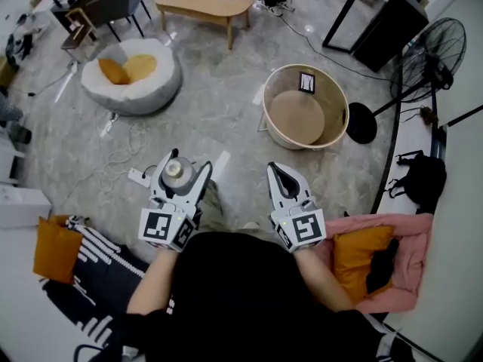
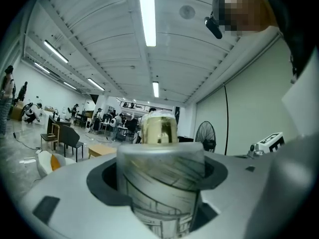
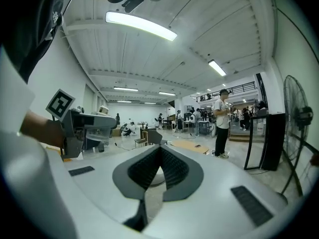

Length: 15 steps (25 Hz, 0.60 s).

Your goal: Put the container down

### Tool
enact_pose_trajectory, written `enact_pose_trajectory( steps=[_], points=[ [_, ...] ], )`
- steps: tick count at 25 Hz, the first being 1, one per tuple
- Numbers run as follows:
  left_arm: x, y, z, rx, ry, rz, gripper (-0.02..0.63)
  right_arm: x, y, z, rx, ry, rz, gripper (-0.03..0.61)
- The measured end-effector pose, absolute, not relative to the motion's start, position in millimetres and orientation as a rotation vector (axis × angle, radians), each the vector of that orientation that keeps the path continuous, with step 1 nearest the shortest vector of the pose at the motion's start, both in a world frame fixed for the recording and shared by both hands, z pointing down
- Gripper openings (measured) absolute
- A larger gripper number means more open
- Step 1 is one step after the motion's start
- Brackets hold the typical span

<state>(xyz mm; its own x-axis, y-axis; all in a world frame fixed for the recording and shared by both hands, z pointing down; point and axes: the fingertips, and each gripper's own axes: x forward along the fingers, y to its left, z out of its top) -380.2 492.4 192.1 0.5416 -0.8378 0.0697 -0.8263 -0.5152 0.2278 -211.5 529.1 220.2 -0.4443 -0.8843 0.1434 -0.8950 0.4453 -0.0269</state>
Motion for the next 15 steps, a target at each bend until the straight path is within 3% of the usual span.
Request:
enact_pose_trajectory(
  steps=[15],
  points=[
    [-433.4,220.7,198.9,2.633,-1.27,-0.116,0.35,-267.3,262.5,218.2,1.647,-2.47,0.174,0.021]
  ],
)
